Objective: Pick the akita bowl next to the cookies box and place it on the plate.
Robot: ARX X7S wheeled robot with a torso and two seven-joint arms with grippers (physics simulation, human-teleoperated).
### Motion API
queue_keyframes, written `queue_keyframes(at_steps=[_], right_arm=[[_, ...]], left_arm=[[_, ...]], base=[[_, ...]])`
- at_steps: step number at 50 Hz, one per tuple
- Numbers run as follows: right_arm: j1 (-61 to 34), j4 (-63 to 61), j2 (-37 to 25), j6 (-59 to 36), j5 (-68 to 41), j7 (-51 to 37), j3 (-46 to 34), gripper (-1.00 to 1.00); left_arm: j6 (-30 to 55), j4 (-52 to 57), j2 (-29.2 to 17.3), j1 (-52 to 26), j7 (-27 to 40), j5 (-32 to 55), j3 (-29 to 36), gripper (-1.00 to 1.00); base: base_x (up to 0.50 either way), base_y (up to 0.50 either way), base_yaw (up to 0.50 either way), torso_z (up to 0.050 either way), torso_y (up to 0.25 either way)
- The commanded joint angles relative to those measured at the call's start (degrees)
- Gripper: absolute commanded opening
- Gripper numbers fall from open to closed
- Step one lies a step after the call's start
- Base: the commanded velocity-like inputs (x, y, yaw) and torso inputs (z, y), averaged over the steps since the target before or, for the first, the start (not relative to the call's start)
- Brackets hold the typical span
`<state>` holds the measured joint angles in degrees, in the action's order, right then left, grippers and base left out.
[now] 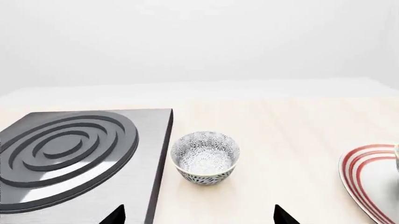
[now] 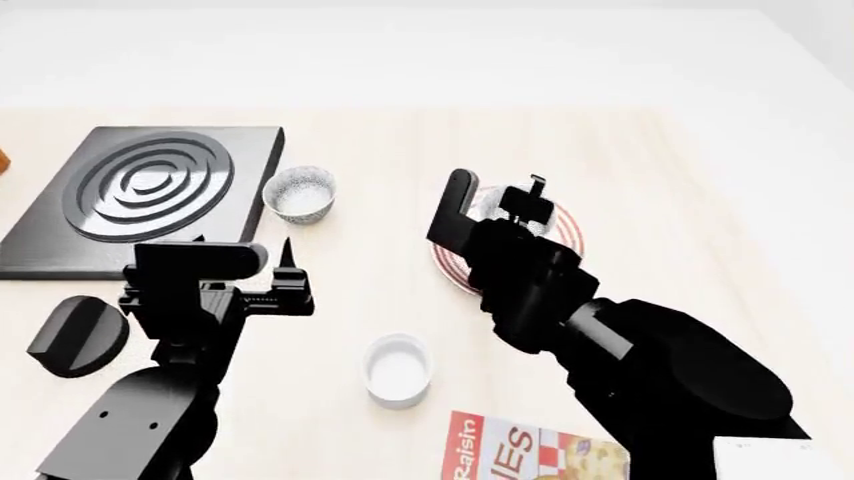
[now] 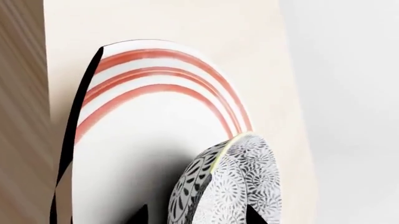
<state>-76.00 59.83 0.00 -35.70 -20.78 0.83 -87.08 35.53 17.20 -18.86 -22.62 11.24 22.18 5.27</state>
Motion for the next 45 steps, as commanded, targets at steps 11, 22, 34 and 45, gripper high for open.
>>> queue_keyframes(at_steps=[11,22,34,45], right_arm=[[-2.98,0.58,-0.01,-2.41,-4.62,3.41,-0.05,1.0],[-4.55,0.9,-0.01,-2.47,-5.27,3.39,0.05,1.0],[-8.99,2.02,-0.06,-1.55,-8.85,8.89,1.81,1.0],[-16.18,-27.19,-16.58,-15.42,-22.87,15.63,9.71,1.0]], left_arm=[[0.66,0.56,-0.73,-0.11,-0.15,0.65,0.52,1.0],[-0.49,0.13,-0.83,0.6,-0.3,0.51,0.75,1.0],[-0.49,0.63,-0.97,0.57,0.03,0.85,0.55,1.0],[1.48,1.91,-0.95,-0.73,1.16,2.29,-0.64,1.0]], base=[[0.0,0.0,0.0,0.0,0.151],[0.0,0.0,0.0,0.0,0.25],[0.0,0.0,0.0,0.0,0.25],[0.0,0.0,0.0,0.0,0.039]])
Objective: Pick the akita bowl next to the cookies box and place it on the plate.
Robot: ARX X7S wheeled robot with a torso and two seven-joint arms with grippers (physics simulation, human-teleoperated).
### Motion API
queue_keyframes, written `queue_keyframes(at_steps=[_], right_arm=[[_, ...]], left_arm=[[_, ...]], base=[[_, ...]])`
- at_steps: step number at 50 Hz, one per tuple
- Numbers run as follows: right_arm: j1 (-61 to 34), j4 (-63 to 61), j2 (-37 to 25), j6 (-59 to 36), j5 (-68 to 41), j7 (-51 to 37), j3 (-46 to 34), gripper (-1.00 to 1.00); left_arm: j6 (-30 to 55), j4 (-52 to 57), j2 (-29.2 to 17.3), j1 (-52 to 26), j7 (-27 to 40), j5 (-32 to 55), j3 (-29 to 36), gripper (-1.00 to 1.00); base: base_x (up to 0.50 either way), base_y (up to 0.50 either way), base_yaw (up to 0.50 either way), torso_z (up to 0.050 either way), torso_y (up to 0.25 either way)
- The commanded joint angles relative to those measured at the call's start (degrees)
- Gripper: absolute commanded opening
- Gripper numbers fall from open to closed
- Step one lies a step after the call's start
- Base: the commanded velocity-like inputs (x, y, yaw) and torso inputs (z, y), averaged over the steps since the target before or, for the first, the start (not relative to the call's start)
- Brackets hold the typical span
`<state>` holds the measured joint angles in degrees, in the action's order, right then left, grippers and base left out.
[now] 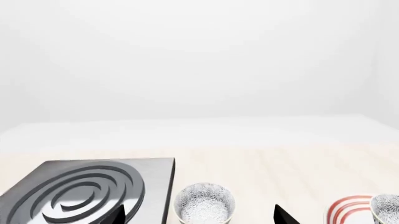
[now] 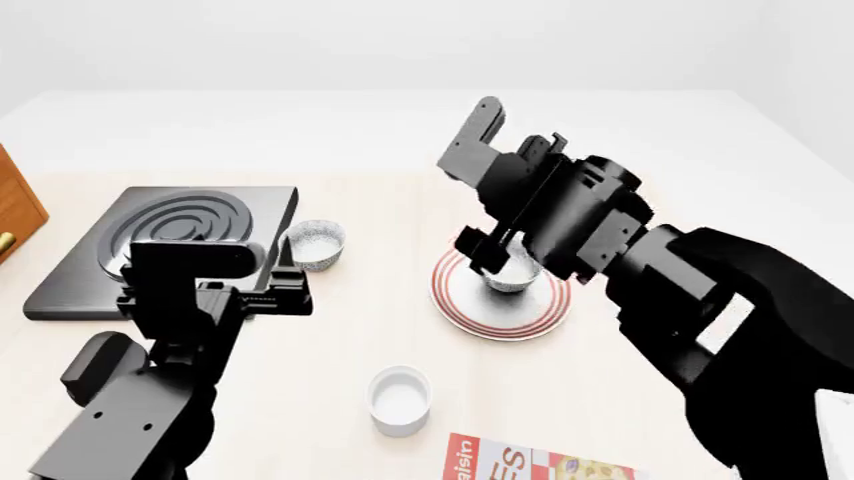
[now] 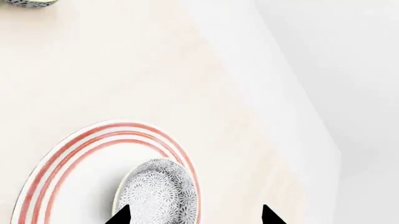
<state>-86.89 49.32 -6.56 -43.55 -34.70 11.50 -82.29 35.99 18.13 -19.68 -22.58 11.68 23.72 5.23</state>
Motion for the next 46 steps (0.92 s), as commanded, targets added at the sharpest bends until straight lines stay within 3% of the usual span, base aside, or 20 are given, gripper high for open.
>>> queue_keyframes(at_steps=[1,11,14,19,26,30,36,46], right_arm=[[-5.93,-18.91,-11.98,-7.83,-10.67,4.95,6.81,1.0],[-5.86,-22.77,-18.66,-6.13,-19.04,3.88,17.08,1.0],[-3.61,-24.24,-20.35,-3.98,-23.22,-2.08,23.41,1.0],[7.3,-32.34,-24.92,2.49,-33.3,-20.22,36.83,1.0],[21.86,-48.82,-33.5,11.15,-43.04,-31.76,47.59,1.0],[29.2,-59.32,-38.18,16.04,-42.08,-34.32,49.89,1.0],[38.06,-69.72,-41.25,25.09,-30.78,-40.58,50.88,1.0],[38.04,-75.05,-42.09,25.56,-29.08,-42.15,51.04,1.0]], left_arm=[[1.02,0.95,-0.11,-0.96,0.74,0.81,-0.64,1.0],[1.99,2.18,-0.44,-1.6,1.43,1.24,-0.9,1.0],[2.31,2.9,-0.49,-1.77,1.84,1.45,-1.21,1.0],[2.53,3.79,-0.63,-2.2,2.24,1.63,-1.47,1.0],[4.6,5.8,-1.0,-3.72,3.09,2.25,-1.49,1.0],[4.63,5.97,-0.9,-4.1,3.23,2.21,-1.19,1.0],[6.13,7.71,-1.15,-4.82,3.97,2.59,-1.04,1.0],[14.84,13.81,-1.85,-12.47,6.71,4.64,-0.03,1.0]], base=[[0.0,0.0,0.0,0.0,0.0],[0.0,0.0,0.0,0.0,0.0],[0.0,0.0,0.0,0.0,0.0],[0.0,0.0,0.0,0.0,0.0],[0.0,0.0,0.0,0.0,0.0],[0.0,0.0,0.0,0.0,0.0],[0.0,0.0,0.0,0.0,0.0],[0.0,0.0,0.0,0.0,0.0]])
